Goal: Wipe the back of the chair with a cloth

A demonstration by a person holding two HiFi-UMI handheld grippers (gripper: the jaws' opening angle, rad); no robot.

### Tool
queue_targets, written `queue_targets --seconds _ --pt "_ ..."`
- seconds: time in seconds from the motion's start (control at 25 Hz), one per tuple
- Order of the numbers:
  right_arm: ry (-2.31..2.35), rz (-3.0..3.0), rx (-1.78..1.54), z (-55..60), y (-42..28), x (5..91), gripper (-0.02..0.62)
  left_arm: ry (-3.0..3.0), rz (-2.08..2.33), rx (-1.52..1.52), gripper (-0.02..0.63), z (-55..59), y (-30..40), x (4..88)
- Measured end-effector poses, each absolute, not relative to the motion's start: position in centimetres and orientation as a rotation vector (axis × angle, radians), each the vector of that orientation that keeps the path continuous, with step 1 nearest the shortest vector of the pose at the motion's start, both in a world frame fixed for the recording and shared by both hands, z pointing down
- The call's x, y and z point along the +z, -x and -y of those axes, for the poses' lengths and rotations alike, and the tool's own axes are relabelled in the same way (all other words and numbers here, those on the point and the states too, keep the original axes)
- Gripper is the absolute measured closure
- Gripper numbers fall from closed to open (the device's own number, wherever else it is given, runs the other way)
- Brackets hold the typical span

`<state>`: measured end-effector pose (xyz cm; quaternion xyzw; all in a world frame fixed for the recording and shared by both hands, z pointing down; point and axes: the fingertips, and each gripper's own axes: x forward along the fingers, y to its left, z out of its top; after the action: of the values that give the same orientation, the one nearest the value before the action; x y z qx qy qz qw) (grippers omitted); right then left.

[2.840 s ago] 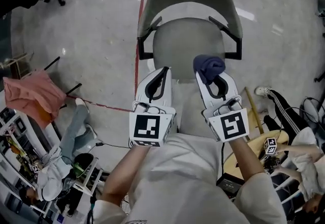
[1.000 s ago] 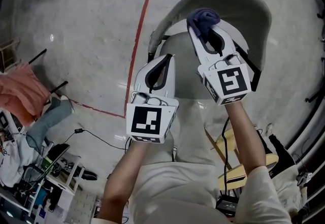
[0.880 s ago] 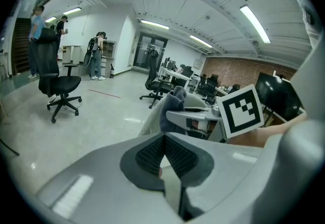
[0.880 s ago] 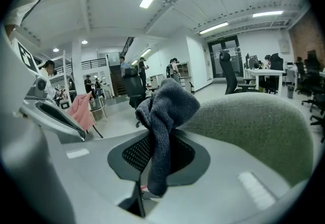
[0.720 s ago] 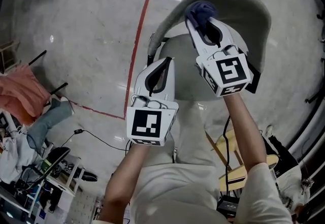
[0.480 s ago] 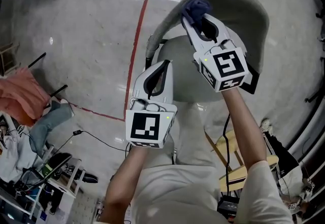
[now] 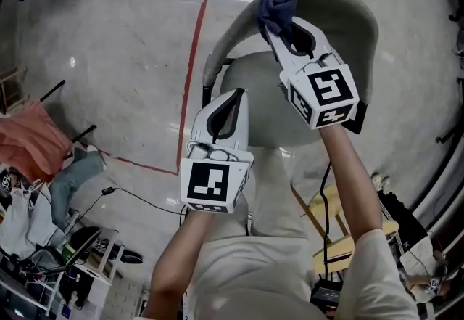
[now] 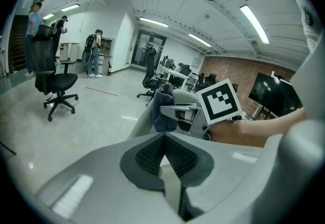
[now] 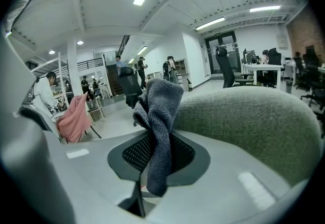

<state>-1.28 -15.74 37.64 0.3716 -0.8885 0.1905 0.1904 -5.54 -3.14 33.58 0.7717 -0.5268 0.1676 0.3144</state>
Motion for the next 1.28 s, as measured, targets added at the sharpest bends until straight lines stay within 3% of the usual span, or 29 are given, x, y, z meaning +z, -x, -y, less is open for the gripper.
queue_targets --seconds 1.28 --pt "-1.537 2.263 0.698 16.7 -13.5 37.9 0.512 -2.113 1.313 0.478 0.604 2.4 0.4 33.4"
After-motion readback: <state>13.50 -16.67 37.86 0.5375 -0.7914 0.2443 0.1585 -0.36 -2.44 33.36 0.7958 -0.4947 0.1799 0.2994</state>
